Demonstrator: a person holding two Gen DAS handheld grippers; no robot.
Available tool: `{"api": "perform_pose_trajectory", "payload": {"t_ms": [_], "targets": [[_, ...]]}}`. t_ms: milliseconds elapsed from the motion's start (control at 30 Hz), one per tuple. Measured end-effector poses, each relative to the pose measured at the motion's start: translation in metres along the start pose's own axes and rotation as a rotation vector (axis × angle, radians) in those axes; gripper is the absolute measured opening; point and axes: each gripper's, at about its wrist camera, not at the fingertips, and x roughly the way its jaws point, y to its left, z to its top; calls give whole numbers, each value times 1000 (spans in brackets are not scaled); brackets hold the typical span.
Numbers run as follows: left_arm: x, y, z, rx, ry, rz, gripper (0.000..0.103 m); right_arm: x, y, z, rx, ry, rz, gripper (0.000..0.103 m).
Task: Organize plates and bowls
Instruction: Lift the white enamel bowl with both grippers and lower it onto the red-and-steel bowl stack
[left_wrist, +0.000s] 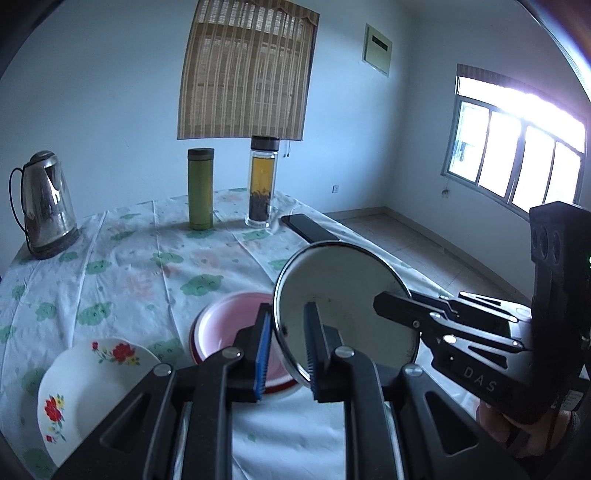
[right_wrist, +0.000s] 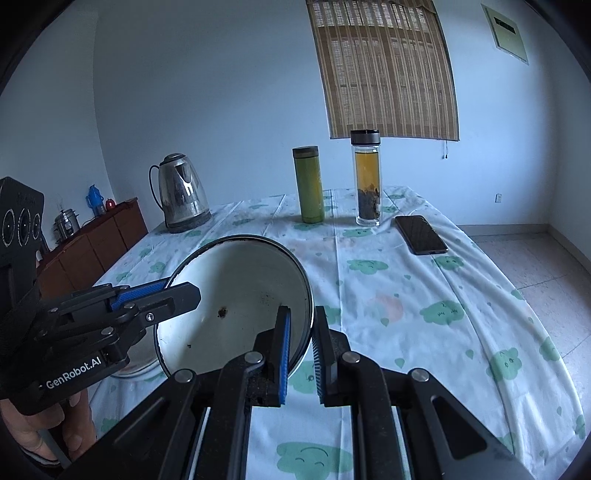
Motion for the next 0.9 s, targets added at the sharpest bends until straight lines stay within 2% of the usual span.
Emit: {"api": "perform_pose_trajectory", "payload": {"t_ms": [233,900], "targets": [[12,11,14,7,7,27,14,14,2,15,-9,4,9,13],[29,41,13,-49,56,17,14,49,16,30,-74,90,-3,13]]}}
